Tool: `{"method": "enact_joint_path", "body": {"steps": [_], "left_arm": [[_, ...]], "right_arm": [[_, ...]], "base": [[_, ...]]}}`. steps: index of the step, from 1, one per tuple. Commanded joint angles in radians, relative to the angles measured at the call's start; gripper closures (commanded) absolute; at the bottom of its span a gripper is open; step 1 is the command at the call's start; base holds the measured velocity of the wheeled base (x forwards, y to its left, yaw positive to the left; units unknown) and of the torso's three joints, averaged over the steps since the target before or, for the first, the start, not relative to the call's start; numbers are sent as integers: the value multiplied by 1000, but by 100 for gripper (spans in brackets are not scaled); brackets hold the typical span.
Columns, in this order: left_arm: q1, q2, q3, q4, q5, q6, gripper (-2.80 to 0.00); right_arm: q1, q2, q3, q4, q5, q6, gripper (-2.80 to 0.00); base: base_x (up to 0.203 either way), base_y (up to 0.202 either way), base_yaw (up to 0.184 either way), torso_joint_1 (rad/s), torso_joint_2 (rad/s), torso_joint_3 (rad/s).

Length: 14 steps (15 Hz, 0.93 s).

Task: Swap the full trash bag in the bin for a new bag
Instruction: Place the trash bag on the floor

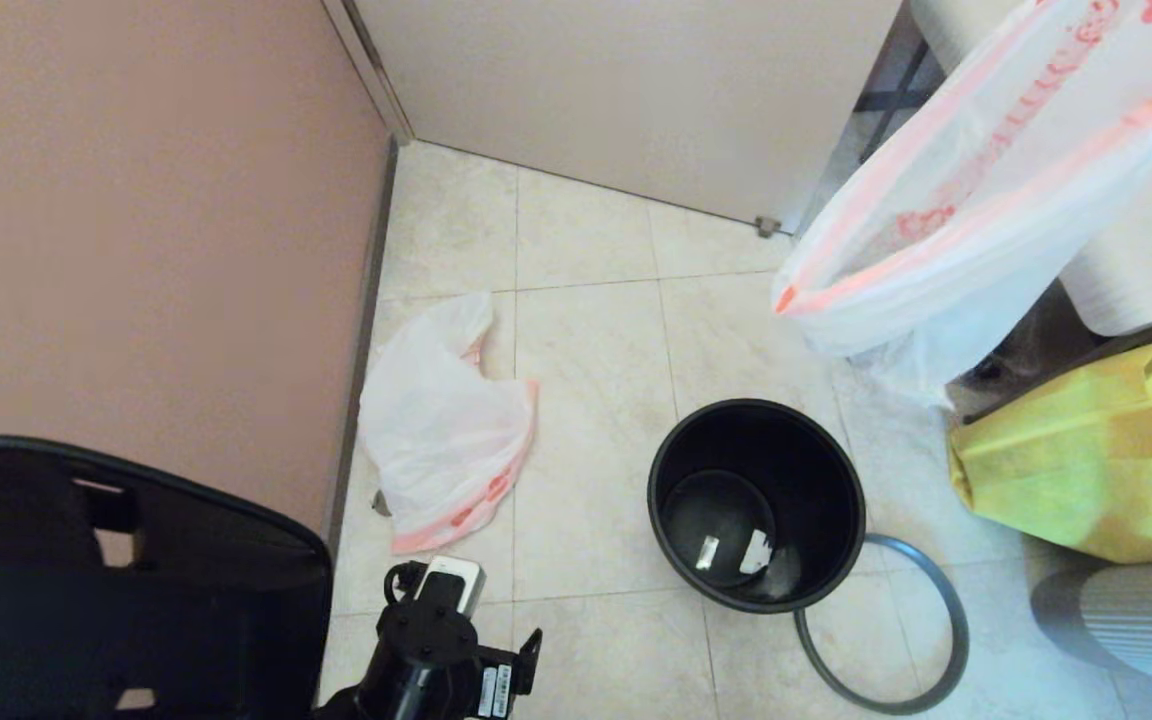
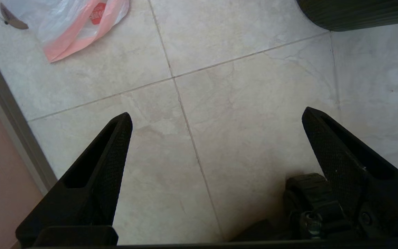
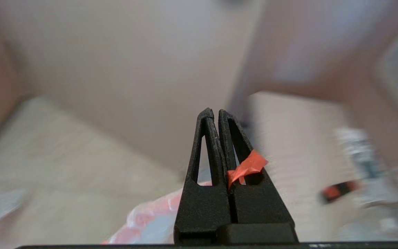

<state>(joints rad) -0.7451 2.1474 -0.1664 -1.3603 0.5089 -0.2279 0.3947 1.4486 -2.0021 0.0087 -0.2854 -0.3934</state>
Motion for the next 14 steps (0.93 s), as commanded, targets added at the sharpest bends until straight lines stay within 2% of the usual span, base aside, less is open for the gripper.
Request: {"method": "enact_joint_path", "body": {"steps": [1, 4, 8, 10, 13, 14], "left_arm": [[3, 48, 7, -31, 4, 2, -280], [-3, 53, -3, -42, 3, 19, -280], [-6, 60, -18, -48, 3, 21, -280], [-15, 79, -19, -84, 5, 24, -280], [-16, 123, -12, -169, 5, 85, -280], [-16, 134, -4, -170, 6, 102, -280]], "right_arm": [[-108, 56, 1, -41, 33, -5, 0], [-226, 228, 3, -120, 90, -8, 0], [-360, 454, 3, -145, 100, -2, 0], [-426, 600, 4, -206, 81, -1, 0], [-493, 809, 18, -277, 3, -10, 0], [-499, 835, 23, -263, -19, -15, -280]], "base": [[0, 0, 0, 0, 0, 0], [0, 0, 0, 0, 0, 0], [0, 0, 0, 0, 0, 0], [0, 0, 0, 0, 0, 0], [0, 0, 0, 0, 0, 0], [0, 0, 0, 0, 0, 0]]}}
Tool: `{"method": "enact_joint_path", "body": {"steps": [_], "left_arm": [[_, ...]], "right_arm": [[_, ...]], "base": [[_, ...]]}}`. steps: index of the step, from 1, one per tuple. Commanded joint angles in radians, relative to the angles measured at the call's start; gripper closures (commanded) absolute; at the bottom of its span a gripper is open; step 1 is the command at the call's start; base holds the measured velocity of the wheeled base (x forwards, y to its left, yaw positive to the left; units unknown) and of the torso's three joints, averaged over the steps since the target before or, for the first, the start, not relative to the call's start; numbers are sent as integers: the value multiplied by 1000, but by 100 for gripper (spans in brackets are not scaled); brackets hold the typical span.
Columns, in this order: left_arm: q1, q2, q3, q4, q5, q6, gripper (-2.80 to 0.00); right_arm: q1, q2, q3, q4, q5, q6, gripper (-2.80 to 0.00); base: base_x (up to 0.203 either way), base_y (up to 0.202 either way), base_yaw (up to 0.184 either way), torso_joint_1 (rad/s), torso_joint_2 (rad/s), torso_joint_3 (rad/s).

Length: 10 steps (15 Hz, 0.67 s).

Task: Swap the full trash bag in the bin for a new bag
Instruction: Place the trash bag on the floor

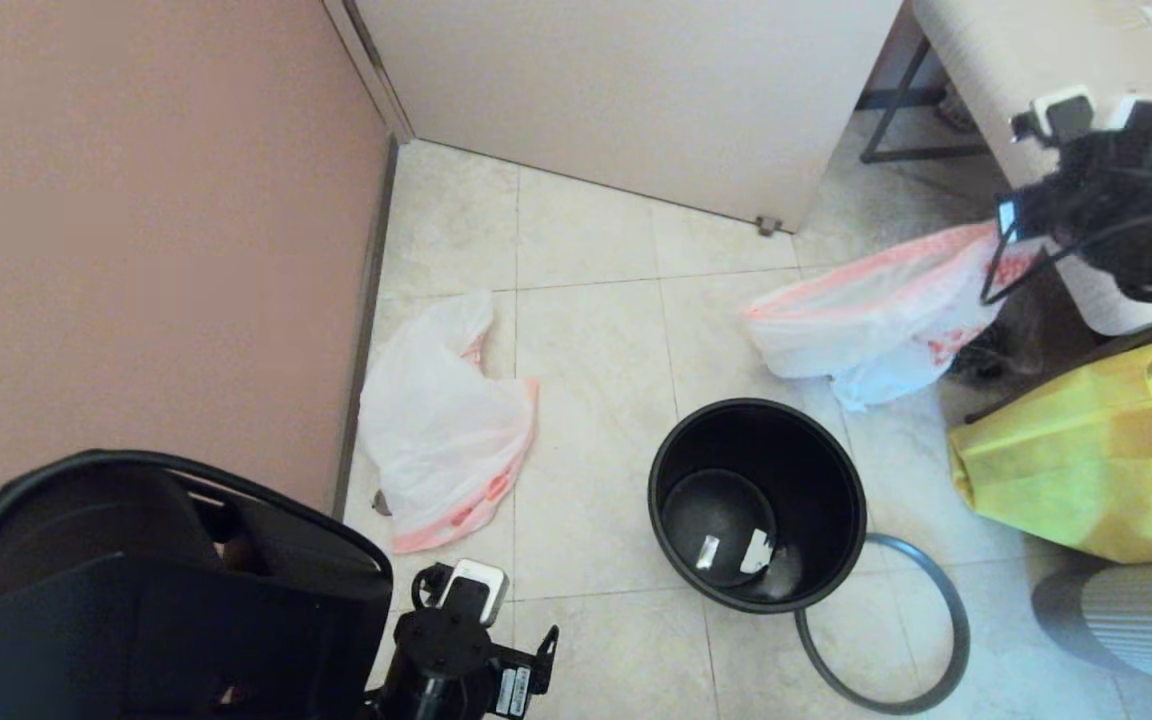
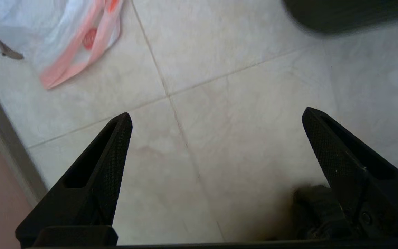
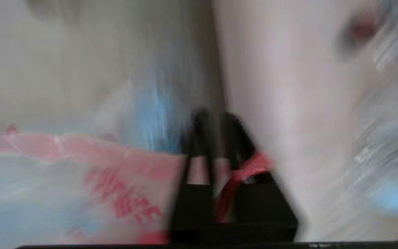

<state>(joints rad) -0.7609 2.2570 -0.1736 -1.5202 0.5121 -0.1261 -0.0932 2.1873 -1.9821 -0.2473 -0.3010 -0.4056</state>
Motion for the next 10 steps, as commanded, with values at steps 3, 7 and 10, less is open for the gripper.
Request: {"method": "enact_joint_path", "body": {"steps": [3, 7, 10], "left_arm": [[-1, 19, 16, -10, 3, 11, -280], [-5, 15, 20, -10, 9, 10, -280], [-6, 15, 28, -10, 32, 10, -280]], "right_arm": [[18, -3, 9, 162, -21, 13, -280], [81, -227, 11, 604, -42, 64, -280], [122, -311, 11, 996, -113, 149, -280]], "base": [[0, 0, 0, 0, 0, 0], [0, 0, 0, 0, 0, 0], [0, 0, 0, 0, 0, 0]]}}
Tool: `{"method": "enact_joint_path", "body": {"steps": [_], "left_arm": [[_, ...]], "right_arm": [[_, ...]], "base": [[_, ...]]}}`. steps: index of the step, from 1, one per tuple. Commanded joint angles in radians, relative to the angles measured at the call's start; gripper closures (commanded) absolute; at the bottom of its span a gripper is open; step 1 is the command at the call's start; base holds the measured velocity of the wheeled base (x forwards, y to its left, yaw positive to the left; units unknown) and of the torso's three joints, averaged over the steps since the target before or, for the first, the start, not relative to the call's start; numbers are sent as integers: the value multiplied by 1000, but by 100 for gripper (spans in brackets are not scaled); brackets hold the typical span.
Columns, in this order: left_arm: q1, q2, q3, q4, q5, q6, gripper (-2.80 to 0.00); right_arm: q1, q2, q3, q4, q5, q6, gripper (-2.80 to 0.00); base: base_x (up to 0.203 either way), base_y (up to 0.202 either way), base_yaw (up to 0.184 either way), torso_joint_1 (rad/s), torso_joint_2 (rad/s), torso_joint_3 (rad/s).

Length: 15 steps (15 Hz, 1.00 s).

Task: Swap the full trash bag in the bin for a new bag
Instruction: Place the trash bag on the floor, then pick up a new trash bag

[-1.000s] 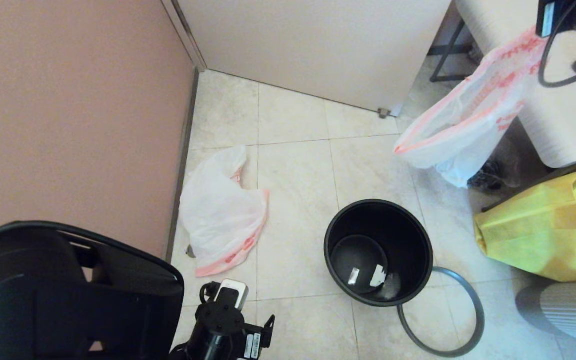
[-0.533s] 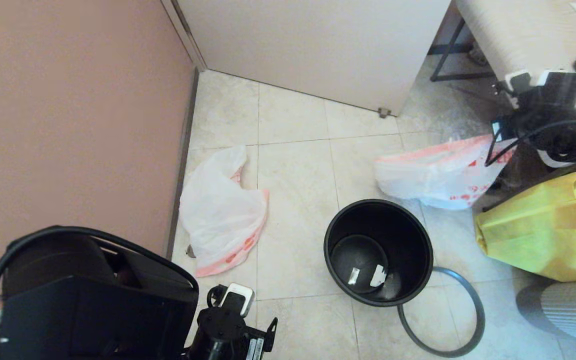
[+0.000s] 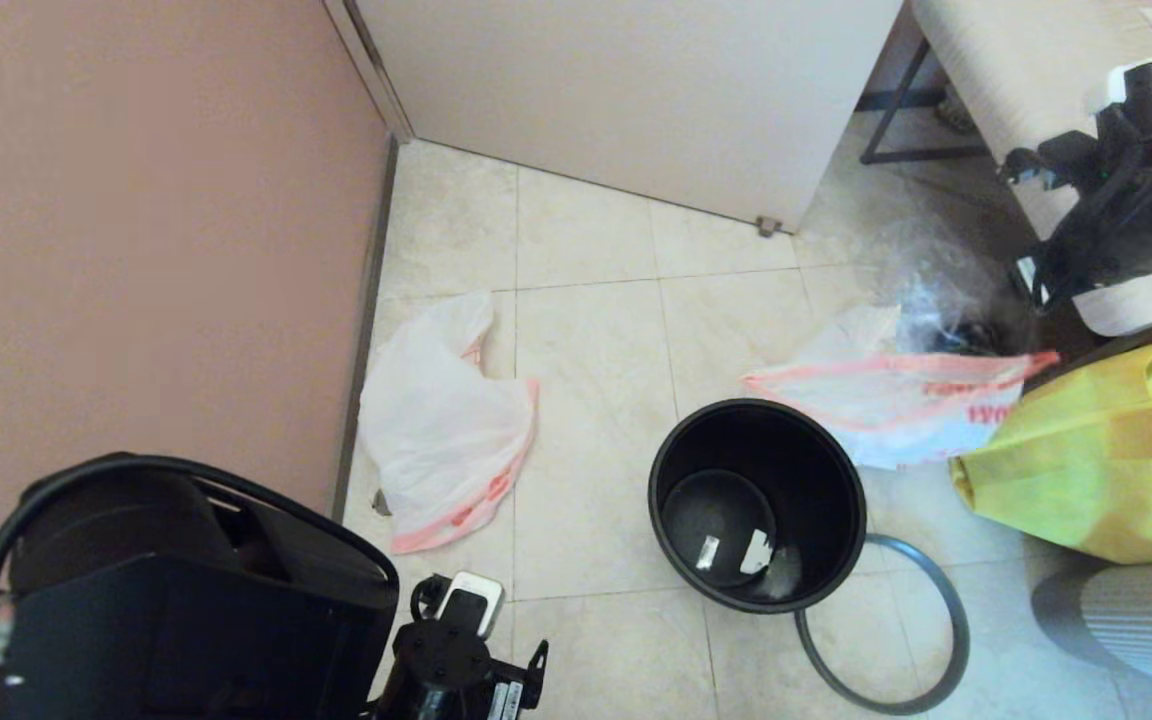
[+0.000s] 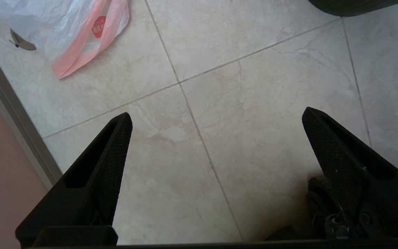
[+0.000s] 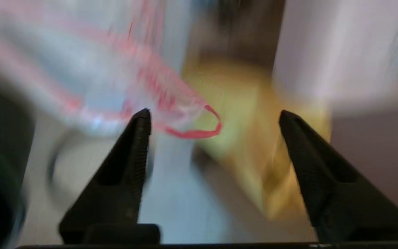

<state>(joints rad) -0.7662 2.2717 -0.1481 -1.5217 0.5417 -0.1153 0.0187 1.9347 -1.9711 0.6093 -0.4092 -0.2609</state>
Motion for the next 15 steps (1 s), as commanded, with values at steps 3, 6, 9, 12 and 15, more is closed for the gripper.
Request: {"method": "enact_joint_path", "body": {"steps": [3, 6, 9, 12, 15], "left_arm": [[-1, -15, 16, -8, 3, -2, -280], [8, -42, 6, -8, 5, 30, -280], [31, -53, -4, -8, 20, 52, -280], [176, -74, -60, -8, 21, 156, -280], [275, -155, -118, -8, 16, 287, -280]], "right_arm": [[63, -115, 0, 306, -21, 197, -280], [155, -191, 14, 447, -8, 310, 0], [276, -260, 72, 492, -10, 408, 0], [348, -364, 215, 520, -13, 498, 0], [360, -514, 350, 522, -14, 509, 0]], "base": [[0, 0, 0, 0, 0, 0], [0, 0, 0, 0, 0, 0], [0, 0, 0, 0, 0, 0], [0, 0, 0, 0, 0, 0], [0, 0, 0, 0, 0, 0]]}}
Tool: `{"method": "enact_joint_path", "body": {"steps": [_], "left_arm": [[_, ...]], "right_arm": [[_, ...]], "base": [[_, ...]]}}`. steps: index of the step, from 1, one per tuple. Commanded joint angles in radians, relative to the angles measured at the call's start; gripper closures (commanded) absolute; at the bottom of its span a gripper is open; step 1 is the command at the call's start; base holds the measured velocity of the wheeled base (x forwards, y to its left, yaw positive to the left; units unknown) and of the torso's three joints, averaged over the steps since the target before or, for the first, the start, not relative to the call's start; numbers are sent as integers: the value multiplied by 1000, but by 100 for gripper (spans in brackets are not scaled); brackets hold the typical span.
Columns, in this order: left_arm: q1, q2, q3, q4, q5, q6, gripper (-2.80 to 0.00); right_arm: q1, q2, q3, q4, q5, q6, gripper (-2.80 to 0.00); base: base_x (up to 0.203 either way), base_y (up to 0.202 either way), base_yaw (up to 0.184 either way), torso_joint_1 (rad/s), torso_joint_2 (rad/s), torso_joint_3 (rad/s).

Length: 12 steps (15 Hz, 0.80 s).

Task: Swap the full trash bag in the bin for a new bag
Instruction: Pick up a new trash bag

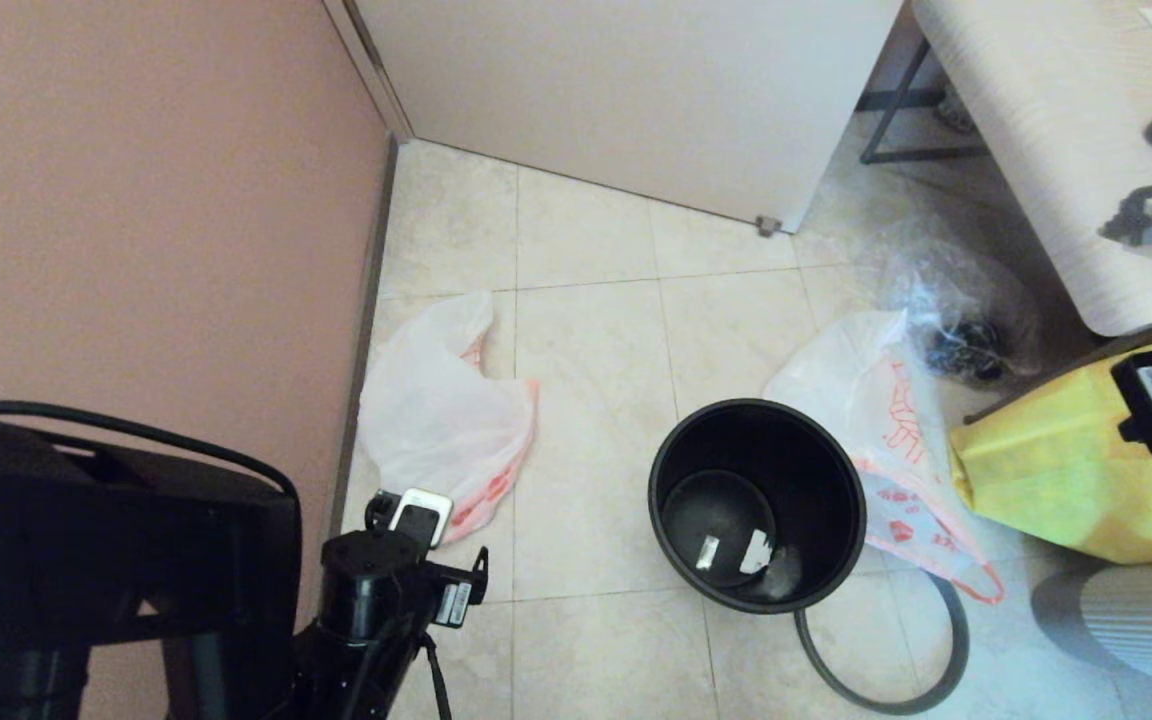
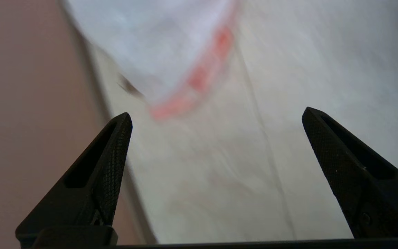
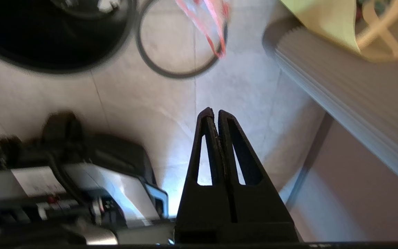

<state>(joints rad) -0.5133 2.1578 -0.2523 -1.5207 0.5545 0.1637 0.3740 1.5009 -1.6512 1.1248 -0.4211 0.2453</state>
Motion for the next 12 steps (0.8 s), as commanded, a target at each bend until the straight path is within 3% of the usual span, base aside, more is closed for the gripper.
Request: {"method": "enact_joint_path", "body": {"steps": [1, 4, 5, 12], "left_arm": [[26, -76, -30, -8, 3, 23, -280], [29, -114, -102, 78, 4, 31, -280], [31, -113, -113, 91, 4, 31, 0], [76, -38, -136, 95, -5, 22, 0]], "right_arm": [[7, -134, 78, 7, -2, -1, 0], [7, -284, 221, 7, -1, -7, 0], [5, -339, 267, 7, -1, -8, 0], [-103, -722, 578, 6, 24, -38, 0]], "base": [[0, 0, 0, 0, 0, 0], [0, 0, 0, 0, 0, 0], [0, 0, 0, 0, 0, 0], [0, 0, 0, 0, 0, 0]]}}
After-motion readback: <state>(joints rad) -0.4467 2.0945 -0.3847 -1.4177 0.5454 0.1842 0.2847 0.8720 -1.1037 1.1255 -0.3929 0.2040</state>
